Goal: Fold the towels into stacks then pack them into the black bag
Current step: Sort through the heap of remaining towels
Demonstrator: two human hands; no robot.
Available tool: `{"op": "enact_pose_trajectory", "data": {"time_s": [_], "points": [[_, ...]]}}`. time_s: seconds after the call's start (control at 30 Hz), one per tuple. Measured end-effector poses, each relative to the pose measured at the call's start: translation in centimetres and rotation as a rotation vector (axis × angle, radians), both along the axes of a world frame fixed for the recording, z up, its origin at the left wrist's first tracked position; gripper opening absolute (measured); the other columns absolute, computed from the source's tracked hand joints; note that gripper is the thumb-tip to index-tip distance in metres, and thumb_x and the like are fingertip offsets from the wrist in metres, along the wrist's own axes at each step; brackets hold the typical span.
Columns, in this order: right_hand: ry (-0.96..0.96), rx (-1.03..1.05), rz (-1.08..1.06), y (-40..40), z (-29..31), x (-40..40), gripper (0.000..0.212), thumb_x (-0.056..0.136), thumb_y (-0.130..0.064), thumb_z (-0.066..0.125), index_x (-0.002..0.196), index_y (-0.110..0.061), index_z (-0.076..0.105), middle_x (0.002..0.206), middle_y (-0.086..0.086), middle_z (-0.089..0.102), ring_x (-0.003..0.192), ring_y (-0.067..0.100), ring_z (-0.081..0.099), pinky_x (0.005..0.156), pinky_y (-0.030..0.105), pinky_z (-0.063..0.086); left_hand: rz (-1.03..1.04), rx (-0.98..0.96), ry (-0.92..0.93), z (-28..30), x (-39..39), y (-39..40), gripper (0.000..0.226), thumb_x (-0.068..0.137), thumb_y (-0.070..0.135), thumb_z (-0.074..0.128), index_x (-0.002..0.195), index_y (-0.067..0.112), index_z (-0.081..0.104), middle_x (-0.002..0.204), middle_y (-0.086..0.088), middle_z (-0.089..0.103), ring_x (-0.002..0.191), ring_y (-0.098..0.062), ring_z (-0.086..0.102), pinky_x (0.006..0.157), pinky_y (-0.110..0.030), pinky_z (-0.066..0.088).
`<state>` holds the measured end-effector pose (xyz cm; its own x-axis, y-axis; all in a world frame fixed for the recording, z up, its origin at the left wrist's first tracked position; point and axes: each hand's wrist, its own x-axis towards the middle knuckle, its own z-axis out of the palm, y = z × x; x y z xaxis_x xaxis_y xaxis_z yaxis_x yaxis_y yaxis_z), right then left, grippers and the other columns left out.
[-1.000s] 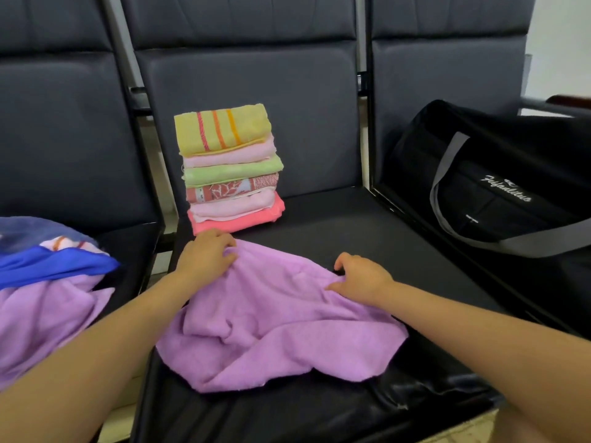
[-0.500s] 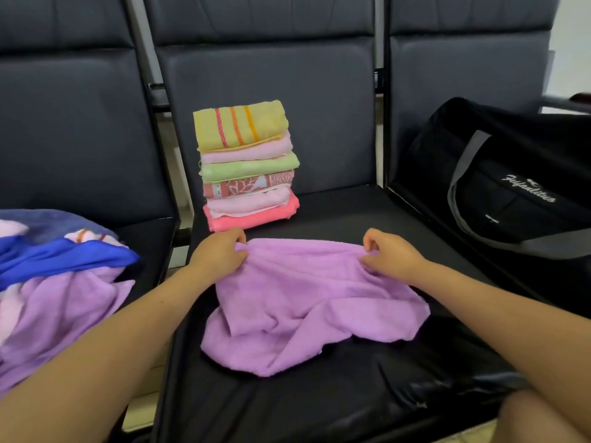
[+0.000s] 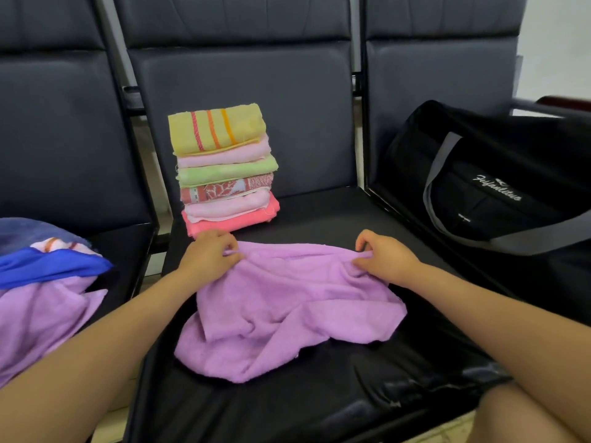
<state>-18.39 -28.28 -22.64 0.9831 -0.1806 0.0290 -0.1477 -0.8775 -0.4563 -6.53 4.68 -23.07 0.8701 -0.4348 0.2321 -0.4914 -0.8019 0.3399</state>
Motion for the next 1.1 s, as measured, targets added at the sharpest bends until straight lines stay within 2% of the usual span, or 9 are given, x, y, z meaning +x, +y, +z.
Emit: {"op": "enact_pose_trajectory", "data": {"time_s": [0.07, 0.13, 0.33, 0.5, 0.67, 0.73, 0.9, 0.97, 1.1], "points": [[0.029, -0.034, 0.006, -0.1, 0.1, 0.0, 0.019, 0.080, -0.028, 0.064, 0.093, -0.024, 0.051, 0.085, -0.002, 0.064, 0.064, 0.016, 0.060, 0.063, 0.033, 0.050, 0.002, 0.038, -0.007, -0.2, 0.1, 0.1, 0.019, 0.085, 0.032, 0.068, 0.075, 0.025, 0.054, 0.091, 0.002, 0.053, 0.092, -0.017, 0.047, 0.077, -0.034, 0.043], [0.044, -0.074, 0.016, -0.1, 0.0, 0.0, 0.015, 0.080, -0.028, 0.063, 0.087, -0.023, 0.051, 0.081, -0.001, 0.064, 0.063, 0.018, 0.060, 0.062, 0.034, 0.050, 0.029, 0.029, 0.005, 0.0, 0.0, 0.1, 0.018, 0.086, 0.030, 0.067, 0.076, 0.023, 0.054, 0.091, 0.000, 0.055, 0.089, -0.018, 0.049, 0.072, -0.031, 0.039], [0.015, -0.221, 0.058, -0.2, 0.1, -0.5, 0.014, 0.083, -0.029, 0.061, 0.079, -0.024, 0.048, 0.077, -0.003, 0.059, 0.072, 0.020, 0.056, 0.059, 0.031, 0.043, 0.103, 0.082, 0.094, 0.5, -0.8, 0.6, 0.033, 0.089, 0.035, 0.063, 0.061, 0.021, 0.052, 0.065, 0.003, 0.057, 0.068, -0.019, 0.052, 0.059, -0.030, 0.035], [-0.051, -0.162, 0.157, -0.7, 0.1, -1.2, 0.023, 0.083, -0.022, 0.063, 0.073, -0.032, 0.044, 0.082, -0.008, 0.057, 0.075, 0.018, 0.056, 0.064, 0.033, 0.047, 0.133, -0.006, 0.126, 1.0, -1.5, 1.0, 0.047, 0.087, 0.035, 0.064, 0.049, 0.018, 0.041, 0.052, 0.001, 0.048, 0.056, -0.015, 0.044, 0.055, -0.029, 0.034], [-0.003, -0.190, 0.145, -0.6, -0.3, -1.2, 0.008, 0.086, -0.023, 0.061, 0.091, -0.027, 0.058, 0.093, -0.009, 0.053, 0.084, 0.017, 0.056, 0.075, 0.033, 0.049, 0.111, 0.043, 0.061, 0.6, -2.8, 0.7, 0.042, 0.090, 0.028, 0.059, 0.053, 0.018, 0.042, 0.056, 0.001, 0.048, 0.062, -0.021, 0.045, 0.052, -0.028, 0.028], [0.039, -0.236, 0.144, -0.4, -0.2, -1.1, 0.013, 0.088, -0.026, 0.058, 0.101, -0.024, 0.062, 0.095, -0.008, 0.051, 0.087, 0.017, 0.056, 0.076, 0.030, 0.048, 0.114, 0.075, 0.052, 0.5, -3.2, 0.5, 0.041, 0.091, 0.027, 0.056, 0.054, 0.017, 0.042, 0.058, 0.002, 0.047, 0.061, -0.019, 0.042, 0.051, -0.028, 0.026], [0.141, -0.362, 0.118, 0.3, 0.2, -1.1, 0.024, 0.091, -0.033, 0.052, 0.079, -0.015, 0.061, 0.082, 0.003, 0.061, 0.076, 0.021, 0.054, 0.065, 0.031, 0.041, 0.121, 0.030, 0.046, 0.4, -3.2, 0.9, 0.043, 0.094, 0.022, 0.051, 0.052, 0.014, 0.045, 0.060, -0.002, 0.049, 0.066, -0.023, 0.047, 0.060, -0.031, 0.027], [0.091, -0.292, 0.101, 0.4, 0.7, -1.3, 0.030, 0.091, -0.031, 0.053, 0.066, -0.015, 0.056, 0.074, 0.005, 0.060, 0.073, 0.023, 0.053, 0.064, 0.033, 0.041, 0.130, 0.025, -0.041, 1.1, -3.8, 1.2, 0.039, 0.095, 0.018, 0.049, 0.058, 0.006, 0.055, 0.068, -0.009, 0.056, 0.069, -0.025, 0.048, 0.061, -0.031, 0.027], [-0.277, 0.060, -0.022, 0.7, 4.2, -1.2, 0.038, 0.092, -0.021, 0.056, 0.057, -0.010, 0.046, 0.057, 0.005, 0.046, 0.058, 0.021, 0.042, 0.053, 0.028, 0.034, 0.189, -0.181, -0.271, 5.7, -4.9, 2.0, 0.034, 0.099, 0.018, 0.045, 0.081, -0.001, 0.066, 0.083, -0.014, 0.063, 0.076, -0.027, 0.055, 0.068, -0.034, 0.040]]}}
